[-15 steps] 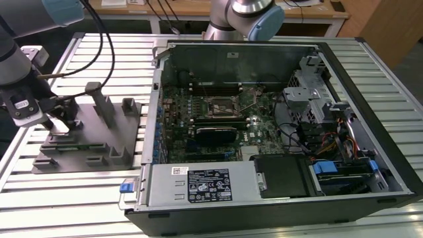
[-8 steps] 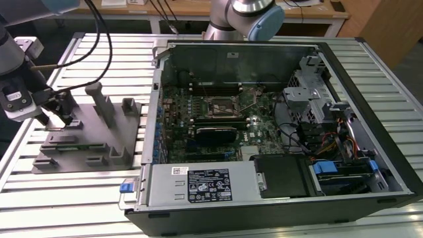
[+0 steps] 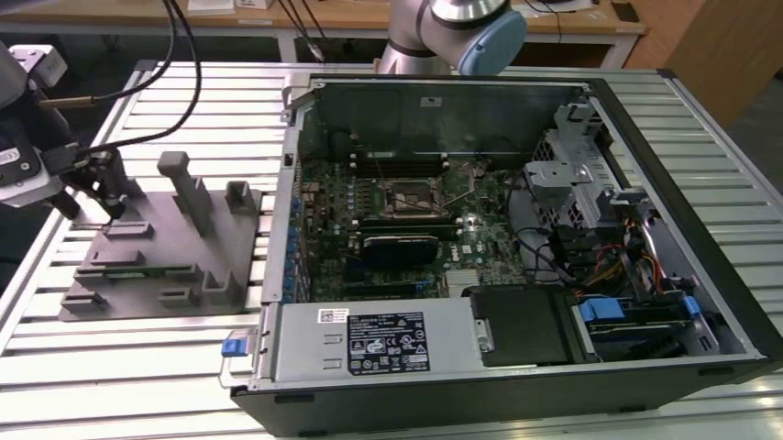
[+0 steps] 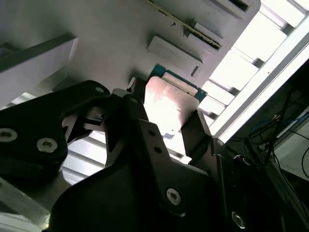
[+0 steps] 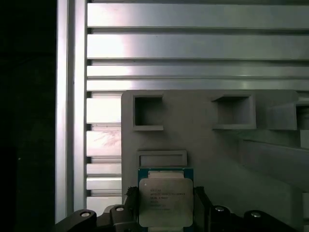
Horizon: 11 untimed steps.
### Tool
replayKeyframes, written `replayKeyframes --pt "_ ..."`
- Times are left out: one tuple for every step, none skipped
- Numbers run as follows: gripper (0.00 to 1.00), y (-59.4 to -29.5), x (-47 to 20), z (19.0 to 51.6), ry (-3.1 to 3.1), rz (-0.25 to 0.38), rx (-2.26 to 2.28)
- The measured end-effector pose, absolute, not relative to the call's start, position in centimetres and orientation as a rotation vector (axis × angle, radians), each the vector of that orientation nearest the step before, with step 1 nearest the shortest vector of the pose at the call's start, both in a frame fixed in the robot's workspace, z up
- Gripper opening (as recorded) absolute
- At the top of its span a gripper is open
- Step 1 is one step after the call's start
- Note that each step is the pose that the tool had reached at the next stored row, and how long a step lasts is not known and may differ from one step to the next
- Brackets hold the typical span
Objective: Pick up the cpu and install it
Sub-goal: 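Pick up the cpu and move it towards the insertion slot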
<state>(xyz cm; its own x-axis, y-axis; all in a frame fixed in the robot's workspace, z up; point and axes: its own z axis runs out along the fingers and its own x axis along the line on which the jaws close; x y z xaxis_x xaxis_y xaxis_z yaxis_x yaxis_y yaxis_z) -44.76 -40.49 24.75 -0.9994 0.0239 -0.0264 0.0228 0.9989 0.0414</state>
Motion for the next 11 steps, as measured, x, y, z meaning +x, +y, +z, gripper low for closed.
replayKeyframes --pt "0.54 -40.5 -44.8 25.1 3.114 0.064 0.036" --pt "0.54 -40.5 -44.8 25.5 3.114 0.064 0.036" --pt "0.54 -40.5 -44.8 25.9 3.114 0.064 0.036" --pt "0.54 -40.5 -44.8 26.3 3.114 0.064 0.036" --pt "0.54 -40.5 -44.8 26.7 3.114 0.064 0.036" --pt "0.54 -40.5 -44.8 27.0 3.113 0.064 0.036" --pt "0.54 -40.5 -44.8 27.4 3.113 0.064 0.036" --pt "0.54 -40.5 -44.8 27.8 3.113 0.064 0.036" --pt "0.54 -40.5 -44.8 28.2 3.113 0.064 0.036" --pt "0.54 -40.5 -44.8 28.5 3.113 0.064 0.036" --pt "0.54 -40.5 -44.8 28.9 3.113 0.064 0.036"
